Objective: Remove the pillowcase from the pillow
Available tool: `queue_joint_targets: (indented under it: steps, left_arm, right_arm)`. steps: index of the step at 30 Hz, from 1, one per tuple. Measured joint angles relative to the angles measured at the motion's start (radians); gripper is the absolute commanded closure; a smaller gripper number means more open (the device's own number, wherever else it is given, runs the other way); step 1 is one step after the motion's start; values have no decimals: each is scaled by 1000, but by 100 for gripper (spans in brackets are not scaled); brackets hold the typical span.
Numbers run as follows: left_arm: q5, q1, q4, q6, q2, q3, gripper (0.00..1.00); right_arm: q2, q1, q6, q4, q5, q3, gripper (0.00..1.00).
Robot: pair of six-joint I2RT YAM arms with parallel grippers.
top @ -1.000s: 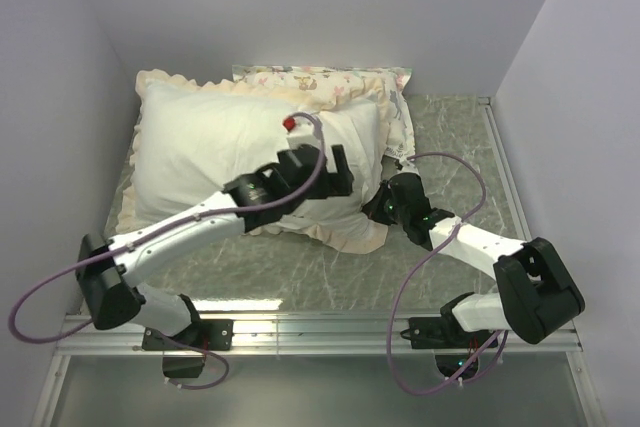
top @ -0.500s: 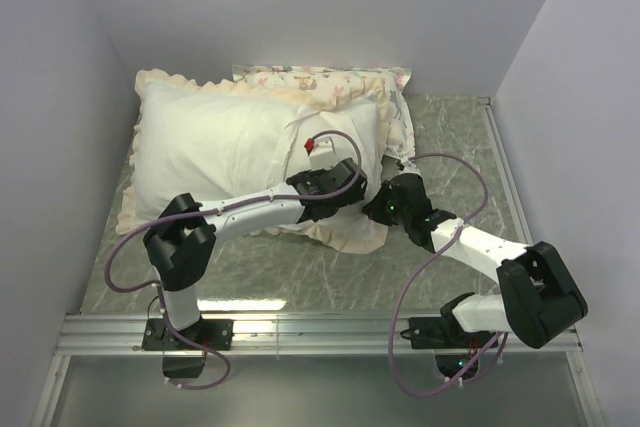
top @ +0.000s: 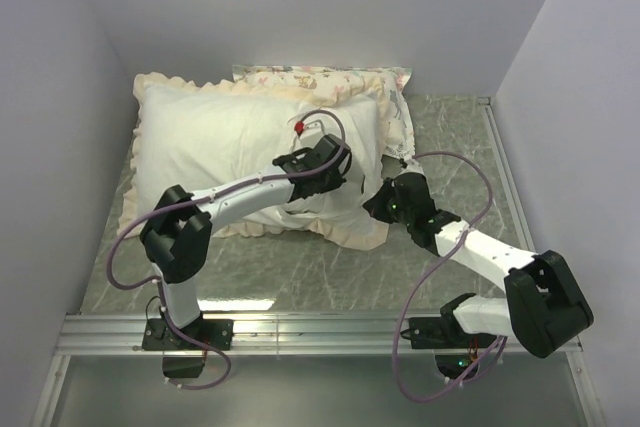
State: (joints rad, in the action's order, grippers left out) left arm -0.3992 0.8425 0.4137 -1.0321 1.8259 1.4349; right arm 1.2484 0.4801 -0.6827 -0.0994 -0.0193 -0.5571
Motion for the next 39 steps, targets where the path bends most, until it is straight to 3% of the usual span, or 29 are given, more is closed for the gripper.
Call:
queue_joint_targets:
  steps: [12,28,39]
  left_arm:
    - [192,-155,56,15,-93,35,100]
    - [419,-320,180,21,-114,151,99]
    - [541,-430,231,-6,-109,247,100]
  right_arm:
    - [-32,2,-10,-105,-1,40,100]
    - [-32,8,-64,-275,-16,93,100]
    - [-29,67,-78,-294,35,116,100]
